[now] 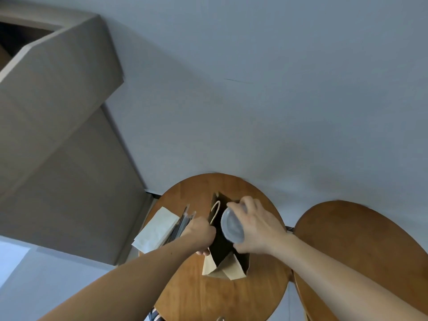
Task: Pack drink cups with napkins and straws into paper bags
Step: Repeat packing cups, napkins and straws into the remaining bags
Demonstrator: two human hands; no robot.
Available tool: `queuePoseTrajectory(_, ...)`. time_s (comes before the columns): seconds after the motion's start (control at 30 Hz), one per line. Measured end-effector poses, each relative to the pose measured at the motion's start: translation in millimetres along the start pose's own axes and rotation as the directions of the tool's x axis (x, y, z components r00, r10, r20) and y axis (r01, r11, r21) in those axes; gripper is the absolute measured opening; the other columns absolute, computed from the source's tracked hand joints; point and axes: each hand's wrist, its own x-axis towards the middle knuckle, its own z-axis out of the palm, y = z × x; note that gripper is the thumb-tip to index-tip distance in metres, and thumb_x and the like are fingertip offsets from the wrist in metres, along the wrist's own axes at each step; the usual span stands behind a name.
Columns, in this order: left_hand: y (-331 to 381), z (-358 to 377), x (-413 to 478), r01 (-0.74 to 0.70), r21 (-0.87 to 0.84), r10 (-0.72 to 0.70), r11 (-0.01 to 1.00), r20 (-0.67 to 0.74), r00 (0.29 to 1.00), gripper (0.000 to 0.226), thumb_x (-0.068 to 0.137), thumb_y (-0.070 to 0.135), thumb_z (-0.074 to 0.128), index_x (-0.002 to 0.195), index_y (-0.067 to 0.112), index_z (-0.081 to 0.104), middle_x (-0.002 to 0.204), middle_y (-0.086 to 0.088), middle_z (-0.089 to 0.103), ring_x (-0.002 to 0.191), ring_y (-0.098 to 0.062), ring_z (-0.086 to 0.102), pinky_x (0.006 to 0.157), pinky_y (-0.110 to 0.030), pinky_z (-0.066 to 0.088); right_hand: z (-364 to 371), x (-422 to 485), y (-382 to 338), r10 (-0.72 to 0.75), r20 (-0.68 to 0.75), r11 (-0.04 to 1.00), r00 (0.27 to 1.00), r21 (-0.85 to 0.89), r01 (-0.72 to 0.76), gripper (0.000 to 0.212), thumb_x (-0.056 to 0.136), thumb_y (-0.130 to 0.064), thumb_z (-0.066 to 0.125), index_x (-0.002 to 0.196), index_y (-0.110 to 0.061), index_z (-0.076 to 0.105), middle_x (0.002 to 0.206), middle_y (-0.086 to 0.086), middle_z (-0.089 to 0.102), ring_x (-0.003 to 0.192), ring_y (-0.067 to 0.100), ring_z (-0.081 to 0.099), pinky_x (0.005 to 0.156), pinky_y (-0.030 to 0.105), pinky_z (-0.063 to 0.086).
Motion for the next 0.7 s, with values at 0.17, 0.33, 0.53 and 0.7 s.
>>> queuePoseTrajectory(0.17,-7,-1,0,-0.026,-0.019,0.026,0.999,0.017,1.0,0.009,0.102,0.021,0.044,0.108,0.016,0.047,0.081,-0.011,0.07,0.055,-0.016,0.072,0.046,-0.019,0.052,30,3,-6,-0.038,0.183,0.984,0.982,-0.165,0.069,0.095,0.072,-0.054,0.07,0.147,-0.027,0.019,0.138,0.01,0.03,0.12,0.027,0.042,0.088,0.031,0.05)
queuePoseTrajectory(0.33,-18,0,3,-0.072,0.025,0.071,0.997,0.04,0.997,0.015,0.1,0.023,0.044,0.106,0.014,0.055,0.079,-0.009,0.072,0.058,-0.013,0.072,0.051,-0.018,0.054,59,30,-4,0.12,0.32,0.982,0.94,-0.178,-0.065,0.095,0.073,-0.057,0.072,0.147,-0.022,0.024,0.137,0.014,0.036,0.116,0.03,0.049,0.089,0.034,0.05)
queuePoseTrajectory(0.53,-29,-6,12,-0.095,0.034,0.094,0.995,0.014,0.995,0.029,0.097,0.023,0.042,0.123,0.018,0.051,0.079,-0.005,0.071,0.052,-0.01,0.07,0.047,-0.017,0.051,117,61,-10,0.272,0.372,0.962,0.888,-0.116,-0.246,0.096,0.076,-0.054,0.074,0.148,-0.023,0.018,0.141,0.017,0.031,0.119,0.033,0.048,0.091,0.037,0.049)
queuePoseTrajectory(0.7,-37,-8,14,-0.111,0.042,0.113,0.993,-0.047,0.992,0.014,0.096,0.028,0.045,0.108,0.025,0.051,0.081,0.0,0.066,0.054,-0.004,0.068,0.045,-0.015,0.049,156,72,-13,0.289,0.342,0.957,0.894,-0.085,-0.276,0.087,0.078,-0.056,0.067,0.144,-0.021,0.021,0.137,0.017,0.031,0.118,0.033,0.047,0.088,0.036,0.05)
